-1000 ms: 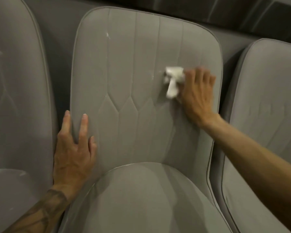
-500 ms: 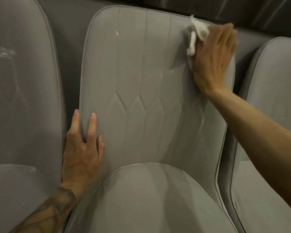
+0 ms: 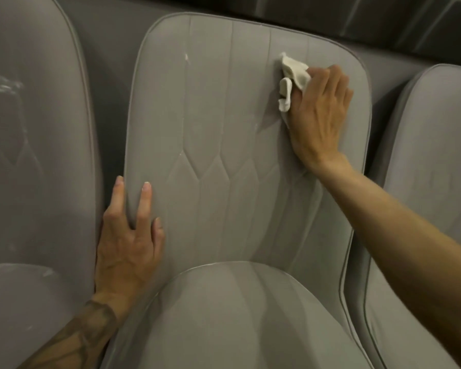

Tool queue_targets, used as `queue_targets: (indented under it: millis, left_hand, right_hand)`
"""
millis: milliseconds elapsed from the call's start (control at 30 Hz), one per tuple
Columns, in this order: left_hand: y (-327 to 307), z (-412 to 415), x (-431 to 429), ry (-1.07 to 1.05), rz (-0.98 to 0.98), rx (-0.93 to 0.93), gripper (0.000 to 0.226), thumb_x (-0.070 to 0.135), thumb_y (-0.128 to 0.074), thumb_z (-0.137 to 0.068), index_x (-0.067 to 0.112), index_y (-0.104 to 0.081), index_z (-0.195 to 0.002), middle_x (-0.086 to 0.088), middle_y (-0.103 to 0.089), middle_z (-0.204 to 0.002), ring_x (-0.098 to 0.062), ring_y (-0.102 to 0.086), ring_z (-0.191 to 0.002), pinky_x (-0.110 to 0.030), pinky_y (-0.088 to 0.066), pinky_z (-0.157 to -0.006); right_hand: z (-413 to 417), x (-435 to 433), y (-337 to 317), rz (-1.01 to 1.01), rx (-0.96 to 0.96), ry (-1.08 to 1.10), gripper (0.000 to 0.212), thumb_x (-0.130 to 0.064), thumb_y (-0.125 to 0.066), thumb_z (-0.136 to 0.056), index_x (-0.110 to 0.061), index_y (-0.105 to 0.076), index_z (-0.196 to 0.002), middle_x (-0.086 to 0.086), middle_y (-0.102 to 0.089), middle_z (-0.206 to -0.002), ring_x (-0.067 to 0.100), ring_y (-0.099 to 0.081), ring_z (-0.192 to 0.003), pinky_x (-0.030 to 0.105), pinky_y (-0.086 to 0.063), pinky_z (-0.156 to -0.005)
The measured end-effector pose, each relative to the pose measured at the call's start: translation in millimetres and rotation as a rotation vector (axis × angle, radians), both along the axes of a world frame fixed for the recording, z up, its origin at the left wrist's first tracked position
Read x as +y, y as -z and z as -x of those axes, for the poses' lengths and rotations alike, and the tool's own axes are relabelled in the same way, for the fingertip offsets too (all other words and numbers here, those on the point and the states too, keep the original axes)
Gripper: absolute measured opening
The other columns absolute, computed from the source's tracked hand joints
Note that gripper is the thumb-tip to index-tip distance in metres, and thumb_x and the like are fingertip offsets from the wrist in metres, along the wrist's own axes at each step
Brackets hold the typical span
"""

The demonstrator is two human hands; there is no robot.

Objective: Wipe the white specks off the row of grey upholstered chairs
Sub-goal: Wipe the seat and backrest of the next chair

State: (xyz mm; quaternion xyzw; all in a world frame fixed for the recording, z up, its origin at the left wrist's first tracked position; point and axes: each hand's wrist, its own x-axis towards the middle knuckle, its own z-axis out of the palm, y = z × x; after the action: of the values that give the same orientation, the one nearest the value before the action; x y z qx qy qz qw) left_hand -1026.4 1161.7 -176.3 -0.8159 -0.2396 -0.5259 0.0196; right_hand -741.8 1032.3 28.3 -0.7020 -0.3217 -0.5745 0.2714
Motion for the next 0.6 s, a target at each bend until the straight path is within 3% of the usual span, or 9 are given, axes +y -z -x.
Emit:
queue_targets:
  millis: [133, 200, 400, 600]
  left_hand:
    - [-0.7, 0.0, -1.6, 0.001, 0.003, 0.001, 0.059, 0.022, -0.047, -0.104, 0.005, -0.035, -0.159, -0.038, -0.026, -0.160, -0.052, -0.040, -0.135, -0.053, -0.037, -0.112]
    - [-1.8, 0.5, -2.2, 0.000, 0.020, -0.001, 0.059, 0.021, -0.049, -0.103, 0.005, -0.036, -0.158, -0.037, -0.026, -0.160, -0.052, -0.039, -0.134, -0.052, -0.036, -0.112]
    - [0.0, -0.7, -0.5, -0.005, 0.007, -0.004, 0.058, 0.022, -0.047, -0.104, 0.006, -0.035, -0.159, -0.037, -0.025, -0.161, -0.052, -0.039, -0.135, -0.051, -0.035, -0.113]
    - [1.6, -0.8, 0.6, 0.004, 0.005, -0.023, 0.058, 0.024, -0.046, -0.105, 0.008, -0.034, -0.160, -0.036, -0.025, -0.161, -0.052, -0.038, -0.137, -0.051, -0.035, -0.115]
  right_hand:
    - [16.5, -17.3, 40.5, 0.193, -0.024, -0.058, 0.026, -0.028, -0.052, -0.101, -0.004, -0.060, -0.105, 0.020, -0.057, -0.100, 0.036, -0.054, -0.088, 0.044, -0.035, -0.076]
    - [12.9, -24.3, 24.6, 0.270, -0.079, -0.060, 0.031, -0.032, -0.050, -0.103, -0.003, -0.061, -0.105, 0.022, -0.058, -0.100, 0.038, -0.055, -0.089, 0.045, -0.035, -0.078]
    - [-14.9, 5.9, -55.6, -0.007, 0.052, 0.051, 0.039, -0.035, -0.035, -0.101, -0.008, -0.057, -0.116, 0.016, -0.057, -0.119, 0.035, -0.053, -0.104, 0.042, -0.036, -0.090]
    - [13.9, -25.8, 38.0, 0.302, -0.050, -0.068, 0.025, -0.028, -0.052, -0.102, -0.004, -0.060, -0.104, 0.020, -0.057, -0.099, 0.035, -0.053, -0.087, 0.044, -0.034, -0.076]
